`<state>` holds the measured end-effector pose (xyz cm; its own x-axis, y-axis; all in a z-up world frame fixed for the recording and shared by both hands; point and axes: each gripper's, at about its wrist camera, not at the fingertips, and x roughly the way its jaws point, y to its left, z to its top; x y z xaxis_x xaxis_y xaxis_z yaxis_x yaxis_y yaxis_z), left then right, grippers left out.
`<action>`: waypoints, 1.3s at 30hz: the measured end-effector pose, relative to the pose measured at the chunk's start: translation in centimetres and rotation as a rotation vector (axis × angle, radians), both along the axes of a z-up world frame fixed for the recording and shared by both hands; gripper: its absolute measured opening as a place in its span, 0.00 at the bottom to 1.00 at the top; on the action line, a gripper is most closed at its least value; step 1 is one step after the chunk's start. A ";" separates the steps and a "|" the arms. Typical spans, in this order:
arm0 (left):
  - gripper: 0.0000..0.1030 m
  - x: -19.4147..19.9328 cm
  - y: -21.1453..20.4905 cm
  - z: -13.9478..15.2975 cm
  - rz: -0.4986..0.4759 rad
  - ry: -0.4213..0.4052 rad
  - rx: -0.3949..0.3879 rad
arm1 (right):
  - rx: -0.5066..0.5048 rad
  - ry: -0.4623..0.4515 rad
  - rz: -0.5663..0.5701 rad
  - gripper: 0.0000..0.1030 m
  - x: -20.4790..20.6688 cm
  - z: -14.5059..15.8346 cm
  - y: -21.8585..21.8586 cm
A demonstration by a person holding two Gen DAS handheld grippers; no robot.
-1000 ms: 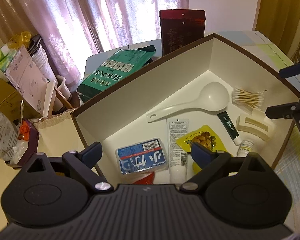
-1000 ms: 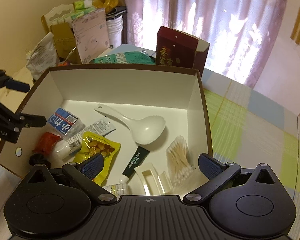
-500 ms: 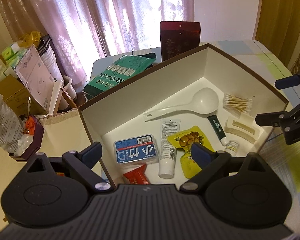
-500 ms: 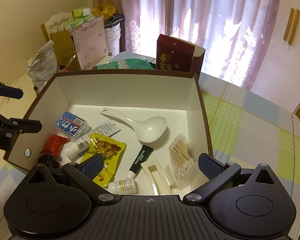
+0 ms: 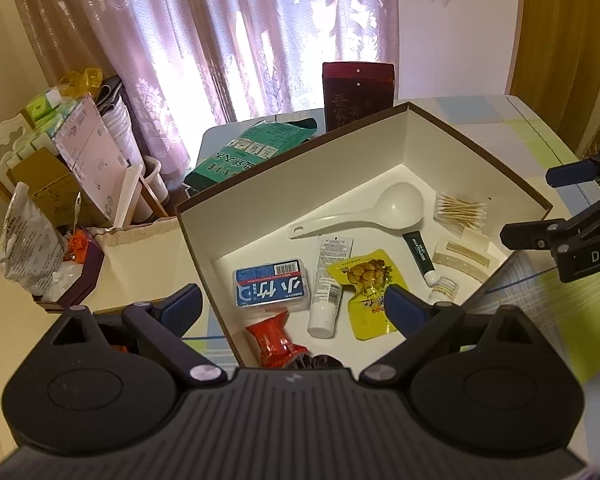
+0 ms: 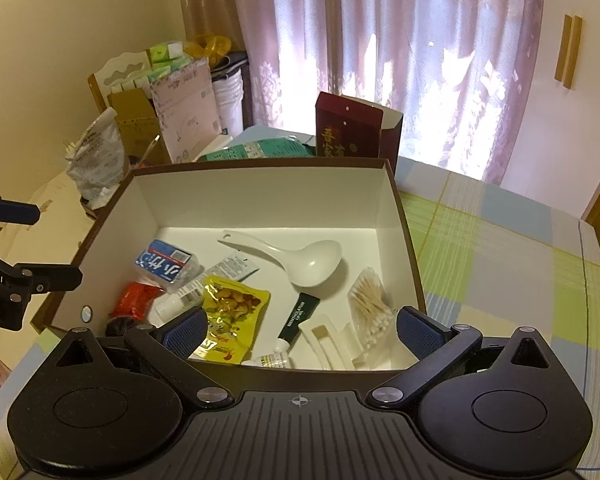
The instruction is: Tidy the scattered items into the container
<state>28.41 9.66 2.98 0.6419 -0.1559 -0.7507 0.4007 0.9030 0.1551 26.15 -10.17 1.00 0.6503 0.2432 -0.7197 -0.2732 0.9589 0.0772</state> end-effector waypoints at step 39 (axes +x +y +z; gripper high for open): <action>0.97 -12.2 -2.4 2.9 0.194 -0.019 -0.050 | 0.066 -0.036 0.021 1.00 -9.7 3.3 -3.1</action>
<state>16.21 7.28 5.92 0.6776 -0.0653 -0.7326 0.2163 0.9697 0.1137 16.46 -13.29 4.32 0.6696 0.3031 -0.6780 -0.2966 0.9461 0.1300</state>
